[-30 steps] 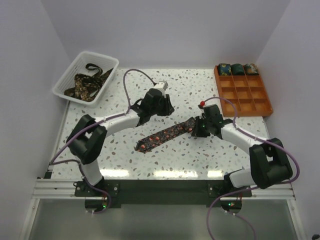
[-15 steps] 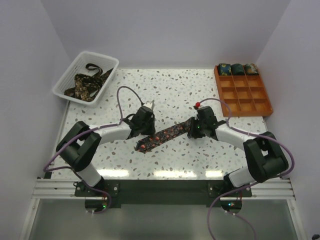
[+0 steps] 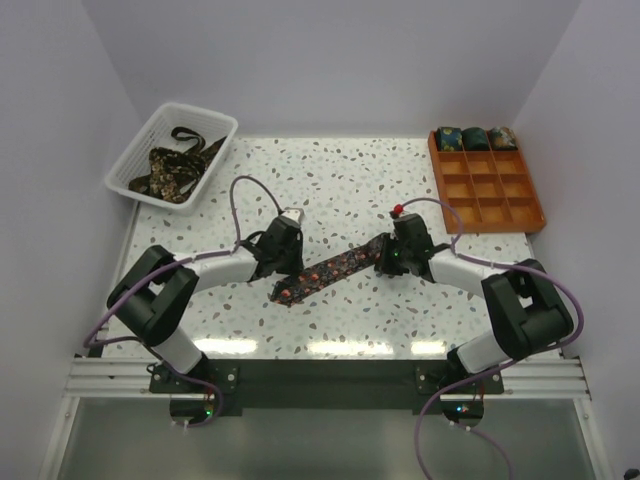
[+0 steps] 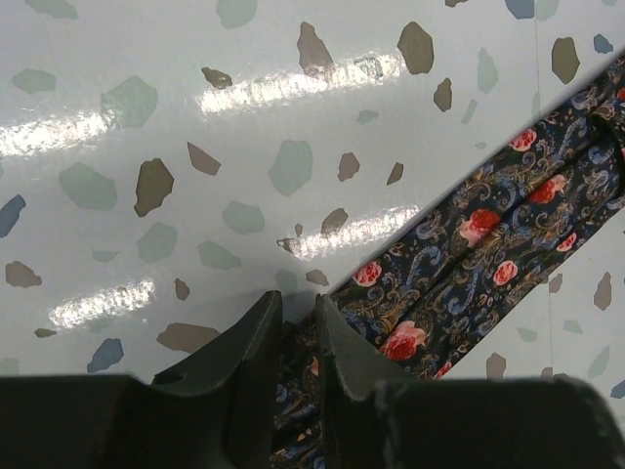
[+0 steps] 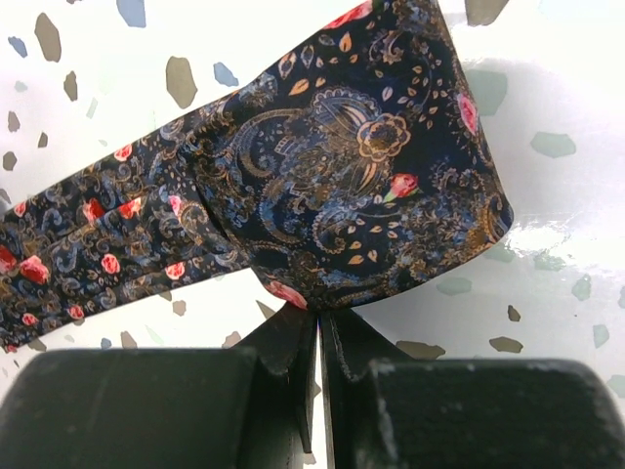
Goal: Roll the ties
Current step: Roll the tie
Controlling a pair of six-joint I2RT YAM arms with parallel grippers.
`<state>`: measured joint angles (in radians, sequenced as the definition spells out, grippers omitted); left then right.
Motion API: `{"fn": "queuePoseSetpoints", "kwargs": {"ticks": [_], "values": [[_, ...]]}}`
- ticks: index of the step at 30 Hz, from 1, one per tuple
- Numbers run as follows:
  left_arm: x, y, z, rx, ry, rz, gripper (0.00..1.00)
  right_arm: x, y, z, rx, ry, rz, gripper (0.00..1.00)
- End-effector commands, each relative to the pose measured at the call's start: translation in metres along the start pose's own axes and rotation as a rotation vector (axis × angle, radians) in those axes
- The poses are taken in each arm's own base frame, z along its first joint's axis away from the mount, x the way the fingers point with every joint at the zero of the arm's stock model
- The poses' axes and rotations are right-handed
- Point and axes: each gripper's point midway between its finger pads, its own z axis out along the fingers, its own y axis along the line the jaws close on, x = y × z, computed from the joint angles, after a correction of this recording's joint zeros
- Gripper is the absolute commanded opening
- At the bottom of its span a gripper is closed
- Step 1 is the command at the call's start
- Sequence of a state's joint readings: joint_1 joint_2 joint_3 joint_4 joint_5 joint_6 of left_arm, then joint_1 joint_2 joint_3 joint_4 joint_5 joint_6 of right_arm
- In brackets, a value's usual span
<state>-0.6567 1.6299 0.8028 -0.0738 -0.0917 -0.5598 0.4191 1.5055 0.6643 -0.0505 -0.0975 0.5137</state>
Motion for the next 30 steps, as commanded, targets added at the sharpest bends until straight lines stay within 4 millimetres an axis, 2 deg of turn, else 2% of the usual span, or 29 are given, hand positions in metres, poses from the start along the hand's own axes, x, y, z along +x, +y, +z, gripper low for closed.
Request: {"fn": "queuePoseSetpoints", "kwargs": {"ticks": [1, 5, 9, 11, 12, 14, 15, 16, 18, 20, 21, 22, 23, 24, 25, 26, 27, 28, 29, 30], "values": [[0.017, 0.009, -0.005, -0.008, 0.046, 0.038, 0.26, -0.013, 0.002, 0.005, 0.002, -0.065, 0.033, 0.07], [0.02, 0.013, -0.008, -0.016, 0.043, 0.032, 0.26, -0.014, 0.0, 0.006, 0.01, -0.082, 0.058, 0.07], [0.014, 0.012, -0.013, -0.015, 0.025, 0.025, 0.26, -0.016, 0.003, 0.002, 0.003, -0.077, 0.038, 0.07], [0.01, 0.009, -0.018, -0.009, 0.01, 0.021, 0.28, -0.011, -0.002, -0.004, 0.032, -0.046, 0.023, 0.1], [0.006, 0.008, -0.022, -0.005, -0.001, 0.013, 0.28, -0.01, -0.005, -0.012, 0.055, -0.037, 0.01, 0.18], [0.002, 0.006, -0.027, 0.002, -0.015, 0.002, 0.3, -0.012, -0.008, -0.021, 0.074, -0.029, -0.016, 0.25], [-0.003, 0.003, -0.033, 0.015, -0.032, -0.006, 0.3, -0.022, -0.006, -0.029, 0.069, -0.044, -0.043, 0.32], [-0.007, 0.0, -0.037, 0.024, -0.043, -0.028, 0.31, -0.018, -0.005, -0.035, 0.067, -0.016, -0.052, 0.35], [-0.015, -0.008, -0.045, 0.059, -0.068, -0.055, 0.31, -0.034, -0.002, -0.046, 0.048, -0.036, -0.075, 0.41], [-0.024, -0.027, -0.052, 0.12, -0.083, -0.083, 0.31, -0.04, -0.002, -0.057, 0.036, -0.029, -0.074, 0.44], [-0.027, -0.036, -0.055, 0.141, -0.09, -0.089, 0.31, -0.054, -0.006, -0.062, 0.032, -0.051, -0.058, 0.45], [-0.038, -0.05, -0.059, 0.173, -0.113, -0.109, 0.32, -0.058, -0.011, -0.065, 0.031, -0.049, -0.041, 0.45], [-0.039, -0.066, -0.062, 0.208, -0.116, -0.1, 0.32, -0.063, -0.013, -0.067, 0.017, -0.053, -0.024, 0.45], [-0.052, -0.083, -0.064, 0.248, -0.144, -0.106, 0.32, -0.076, -0.025, -0.071, 0.032, -0.078, 0.011, 0.45], [-0.055, -0.097, -0.064, 0.279, -0.143, -0.125, 0.33, -0.081, -0.029, -0.072, 0.039, -0.086, 0.025, 0.45], [-0.054, -0.114, -0.066, 0.317, -0.141, -0.115, 0.33, -0.084, -0.035, -0.07, 0.055, -0.083, 0.037, 0.44], [-0.064, -0.132, -0.063, 0.348, -0.155, -0.118, 0.33, -0.094, -0.042, -0.071, 0.066, -0.103, 0.055, 0.44], [-0.062, -0.147, -0.062, 0.374, -0.143, -0.12, 0.33, -0.098, -0.045, -0.068, 0.073, -0.105, 0.068, 0.43], [-0.062, -0.155, -0.059, 0.381, -0.135, -0.118, 0.33, -0.098, -0.05, -0.06, 0.082, -0.088, 0.083, 0.42], [-0.073, -0.175, -0.055, 0.427, -0.148, -0.117, 0.33, -0.102, -0.052, -0.056, 0.078, -0.089, 0.098, 0.41]]}}
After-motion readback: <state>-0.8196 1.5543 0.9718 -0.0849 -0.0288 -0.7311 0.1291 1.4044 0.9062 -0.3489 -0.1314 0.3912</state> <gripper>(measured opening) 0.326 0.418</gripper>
